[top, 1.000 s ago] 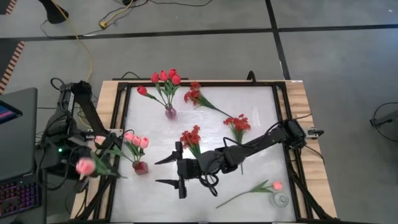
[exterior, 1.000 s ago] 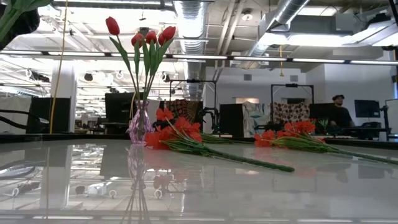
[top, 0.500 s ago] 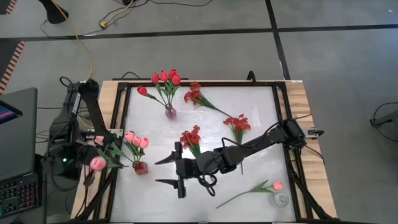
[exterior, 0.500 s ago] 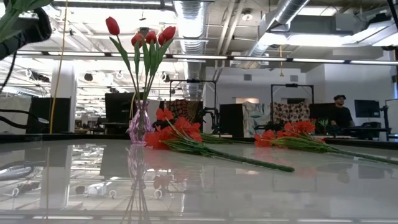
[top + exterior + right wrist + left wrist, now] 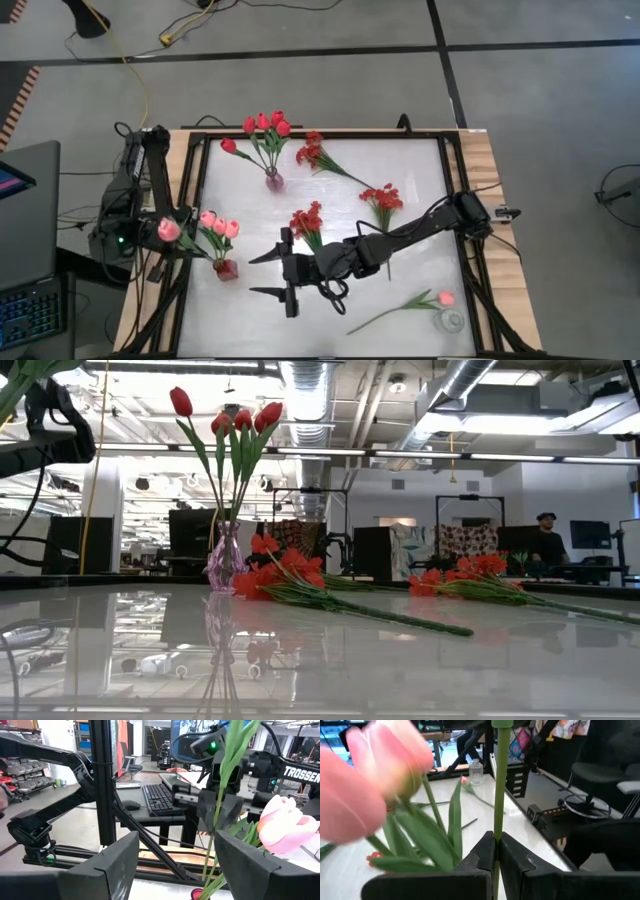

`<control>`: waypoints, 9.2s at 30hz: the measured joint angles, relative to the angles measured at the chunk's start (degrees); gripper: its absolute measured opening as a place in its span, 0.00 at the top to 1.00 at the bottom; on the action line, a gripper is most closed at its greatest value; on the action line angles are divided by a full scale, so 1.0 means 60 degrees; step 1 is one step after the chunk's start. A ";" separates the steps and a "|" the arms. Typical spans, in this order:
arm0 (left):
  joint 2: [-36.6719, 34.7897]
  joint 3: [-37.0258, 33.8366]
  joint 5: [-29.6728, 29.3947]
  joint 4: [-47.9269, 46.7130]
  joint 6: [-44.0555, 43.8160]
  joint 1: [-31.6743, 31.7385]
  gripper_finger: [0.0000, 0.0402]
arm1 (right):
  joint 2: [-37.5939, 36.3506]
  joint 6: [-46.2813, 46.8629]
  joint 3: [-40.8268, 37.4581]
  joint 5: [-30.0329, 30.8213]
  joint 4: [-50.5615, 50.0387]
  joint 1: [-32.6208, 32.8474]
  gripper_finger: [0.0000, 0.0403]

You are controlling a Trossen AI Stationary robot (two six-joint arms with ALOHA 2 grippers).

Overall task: Sort flowers into vase by color
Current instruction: Put the pink tulip into the red vase, then adjust the pink tulips in the red vase

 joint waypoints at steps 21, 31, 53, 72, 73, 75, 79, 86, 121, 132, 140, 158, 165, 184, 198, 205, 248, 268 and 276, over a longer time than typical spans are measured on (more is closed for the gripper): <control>-0.0106 -0.1236 0.0218 0.1039 -0.0121 0.0004 1.00 | 0.0000 -0.0012 0.0000 -0.0004 -0.0029 -0.0104 0.29; -0.0102 -0.1427 0.0178 0.1189 -0.0036 0.0007 1.00 | 0.0000 -0.0012 0.0000 -0.0007 -0.0029 -0.0104 0.29; 0.0028 -0.1812 0.0172 0.1009 -0.0564 0.0007 1.00 | 0.0000 -0.0008 0.0000 -0.0011 -0.0033 -0.0104 0.29; 0.0024 -0.2953 0.0357 0.1782 -0.0848 0.0004 1.00 | -0.0007 -0.0008 0.0000 -0.0015 -0.0193 -0.0104 0.29; 0.0024 -0.2953 0.0361 0.1802 -0.0845 0.0004 1.00 | -0.0007 -0.0008 0.0000 -0.0015 -0.0193 -0.0104 0.29; 0.0024 -0.2953 0.0402 0.1827 -0.0820 0.0004 1.00 | -0.0007 -0.0008 0.0000 -0.0015 -0.0189 -0.0104 0.29; 0.0024 -0.2953 0.0623 0.1839 -0.0726 0.0004 0.98 | -0.0007 -0.0008 0.0000 -0.0015 -0.0193 -0.0104 0.29; 0.0021 -0.2951 0.0544 0.1962 -0.0167 0.0004 0.78 | -0.0007 -0.0008 0.0000 -0.0015 -0.0193 -0.0104 0.29; 0.0021 -0.0738 0.1515 0.1828 0.0566 0.0007 0.55 | -0.0007 0.0745 0.0004 0.0049 -0.0282 -0.0159 0.29; 0.0021 -0.0734 0.2268 0.0924 -0.0822 0.0197 0.55 | -0.0010 0.2227 0.0007 0.0401 -0.2026 -0.0358 0.29; 0.0021 -0.0734 0.3622 0.0941 -0.0503 0.1017 0.55 | 0.0013 0.3052 0.0007 0.0330 -0.3963 -0.0481 0.29; 0.0022 -0.0727 0.7557 0.1203 -0.0012 0.3184 0.55 | 0.0930 0.1690 0.0007 0.0154 -0.0987 -0.0723 0.29; 0.0024 -0.0727 0.7860 0.1997 0.1178 0.3672 0.55 | 0.0943 0.1695 0.0007 0.0400 -0.0634 -0.0720 0.29; 0.0017 -0.0727 0.7715 0.2778 0.2679 0.3763 0.55 | 0.0943 0.1728 0.0007 0.1306 -0.0205 -0.0682 0.29; 0.0021 -0.0727 0.7723 0.2771 0.2645 0.3763 0.55 | 0.0943 0.2089 0.0007 0.1971 -0.0298 -0.0628 0.57; 0.0021 -0.0727 0.7726 0.2772 0.2637 0.3763 0.55 | 0.1195 0.2129 0.0007 0.1997 -0.0036 -0.0628 0.93; 0.0024 -0.0727 0.7701 0.2779 0.2376 0.3759 0.55 | 0.1942 0.1995 0.2924 0.0223 -0.3894 -0.0862 0.22; 0.0021 -0.0727 0.7686 0.2779 0.2537 0.3759 0.55 | 0.1940 0.0626 0.5364 0.0393 -0.6861 -0.0971 0.23; 0.0021 -0.0727 0.7686 0.2781 0.2529 0.3759 0.55 | 0.1749 -0.0199 0.5352 0.0819 -0.5659 -0.0978 0.23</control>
